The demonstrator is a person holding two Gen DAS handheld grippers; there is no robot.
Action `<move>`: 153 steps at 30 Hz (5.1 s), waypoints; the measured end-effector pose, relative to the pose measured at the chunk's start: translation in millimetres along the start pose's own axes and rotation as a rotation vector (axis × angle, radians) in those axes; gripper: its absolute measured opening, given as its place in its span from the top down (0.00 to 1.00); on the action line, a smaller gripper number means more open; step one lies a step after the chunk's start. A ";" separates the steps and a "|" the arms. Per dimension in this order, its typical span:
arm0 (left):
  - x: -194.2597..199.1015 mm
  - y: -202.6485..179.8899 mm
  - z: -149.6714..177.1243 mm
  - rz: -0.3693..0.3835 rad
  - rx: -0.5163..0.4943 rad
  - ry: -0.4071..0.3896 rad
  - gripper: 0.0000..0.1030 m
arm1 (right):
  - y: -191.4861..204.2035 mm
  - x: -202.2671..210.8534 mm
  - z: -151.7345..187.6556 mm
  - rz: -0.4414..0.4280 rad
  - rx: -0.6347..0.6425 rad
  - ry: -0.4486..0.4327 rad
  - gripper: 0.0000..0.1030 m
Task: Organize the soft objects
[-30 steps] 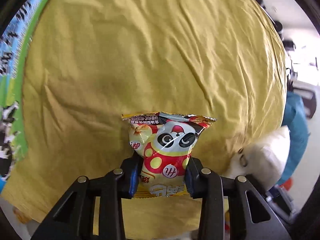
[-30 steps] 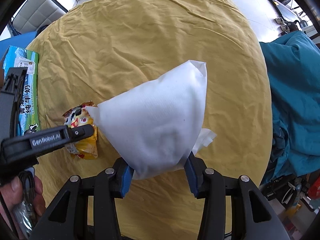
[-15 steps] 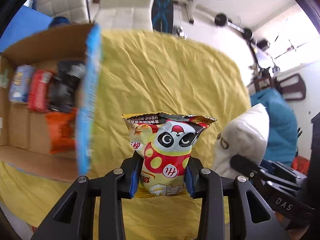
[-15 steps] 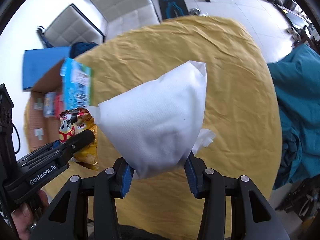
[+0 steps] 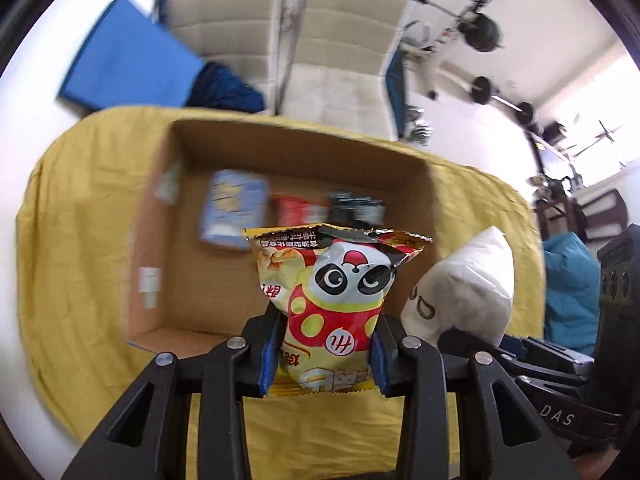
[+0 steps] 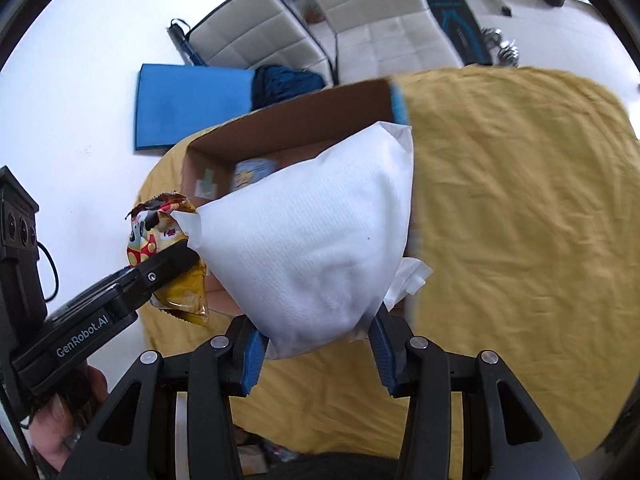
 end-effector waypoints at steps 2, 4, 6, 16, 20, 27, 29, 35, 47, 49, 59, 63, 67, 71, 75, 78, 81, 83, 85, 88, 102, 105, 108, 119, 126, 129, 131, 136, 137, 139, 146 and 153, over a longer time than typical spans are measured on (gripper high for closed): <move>-7.7 27.9 -6.7 -0.018 0.022 0.023 0.68 | 16.9 -27.5 -6.4 -0.013 -0.017 0.020 0.53; -21.4 59.6 -16.4 -0.034 0.050 0.057 0.68 | 32.4 -62.7 -12.9 -0.016 -0.040 0.054 0.53; -39.5 87.5 -21.7 -0.051 0.073 0.109 0.68 | 36.6 -92.1 -15.9 -0.019 -0.069 0.088 0.53; -120.9 127.7 -12.8 -0.049 0.125 0.329 0.67 | 29.4 -184.7 -5.4 0.040 -0.123 0.265 0.53; -147.8 129.1 -7.8 -0.056 0.114 0.413 0.67 | 22.3 -199.8 -1.3 0.048 -0.138 0.310 0.51; -182.5 131.4 7.9 -0.057 0.130 0.546 0.66 | 24.1 -216.3 -7.6 0.061 -0.126 0.377 0.44; -187.2 131.9 11.0 -0.067 0.130 0.564 0.64 | 24.9 -220.2 -10.3 0.059 -0.124 0.395 0.39; -193.8 127.8 15.0 -0.086 0.116 0.601 0.51 | 22.2 -221.0 -18.3 0.050 -0.107 0.445 0.25; -144.9 90.2 16.6 -0.125 0.022 0.429 0.44 | 33.4 -175.2 -31.7 0.215 0.037 0.339 0.24; -131.3 82.1 14.8 -0.123 0.007 0.378 0.40 | 32.8 -164.5 -32.0 0.245 0.049 0.313 0.24; -61.3 68.7 -0.4 -0.132 -0.046 0.151 0.05 | 25.2 -111.0 -13.3 0.304 0.042 0.202 0.20; -50.4 61.4 -6.6 -0.121 -0.049 0.105 0.01 | 22.2 -100.2 -12.9 0.345 0.035 0.151 0.05; -47.5 76.8 -8.5 -0.124 -0.059 0.081 0.01 | 21.2 -89.5 -12.3 0.387 0.046 0.117 0.02; -46.3 79.0 -3.8 -0.127 -0.053 0.072 0.01 | 22.3 -78.5 -12.2 0.425 0.059 0.086 0.00; -42.7 79.5 -0.2 -0.133 -0.050 0.055 0.01 | 24.8 -72.0 -9.9 0.430 0.065 0.076 0.00; -33.7 77.9 1.0 -0.126 -0.048 0.038 0.01 | 27.7 -64.3 -7.5 0.434 0.068 0.062 0.00; -14.2 74.6 2.1 -0.123 -0.050 -0.006 0.01 | 32.5 -50.1 -2.9 0.426 0.068 0.036 0.00; 2.0 70.3 4.6 -0.108 -0.055 -0.033 0.01 | 36.1 -37.0 1.4 0.422 0.066 0.011 0.00; 17.7 64.6 9.4 -0.076 -0.060 -0.047 0.01 | 40.1 -20.0 7.8 0.424 0.061 -0.022 0.00; 46.9 56.2 19.6 -0.048 -0.057 -0.087 0.01 | 50.6 11.5 21.6 0.409 0.053 -0.079 0.00; 196.1 22.6 68.9 -0.047 -0.118 -0.304 0.01 | 121.8 168.4 92.0 0.404 0.113 -0.334 0.00; 213.3 21.1 76.6 -0.043 -0.117 -0.320 0.01 | 133.9 188.9 104.0 0.411 0.129 -0.359 0.00; 229.1 19.7 84.6 -0.035 -0.118 -0.338 0.01 | 144.8 204.9 115.9 0.411 0.147 -0.377 0.00; 254.9 20.2 109.6 -0.026 -0.093 -0.363 0.01 | 147.2 232.5 135.8 0.433 0.125 -0.381 0.00; 258.5 16.4 118.0 -0.043 -0.110 -0.376 0.01 | 149.3 241.3 137.8 0.458 0.132 -0.399 0.00; 258.5 15.8 119.7 -0.045 -0.112 -0.376 0.01 | 150.5 244.1 138.8 0.486 0.139 -0.406 0.00; 258.3 16.2 119.8 -0.042 -0.109 -0.377 0.01 | 149.3 245.4 139.0 0.491 0.135 -0.409 0.00; 259.3 16.1 121.0 -0.038 -0.104 -0.379 0.01 | 146.6 244.7 138.9 0.506 0.127 -0.409 0.00; 259.4 15.9 120.6 -0.038 -0.104 -0.376 0.01 | 145.6 243.7 139.0 0.505 0.125 -0.406 0.00; 256.6 16.3 121.6 -0.039 -0.101 -0.367 0.01 | 144.5 241.9 138.8 0.507 0.124 -0.400 0.00; 249.2 16.7 125.5 -0.043 -0.094 -0.343 0.01 | 142.1 239.9 139.2 0.521 0.118 -0.399 0.00; 247.7 16.9 127.5 -0.041 -0.095 -0.342 0.01 | 137.1 241.8 139.1 0.542 0.094 -0.406 0.00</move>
Point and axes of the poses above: each gripper's, at about its wrist camera, not at the fingertips, and x roughly against the way its jaws point, y to its left, z to its underside, the point moved 6 cm from there along -x, roughly the way its jaws point, and after that the axes turned 12 degrees about x, right-handed, at the moved point
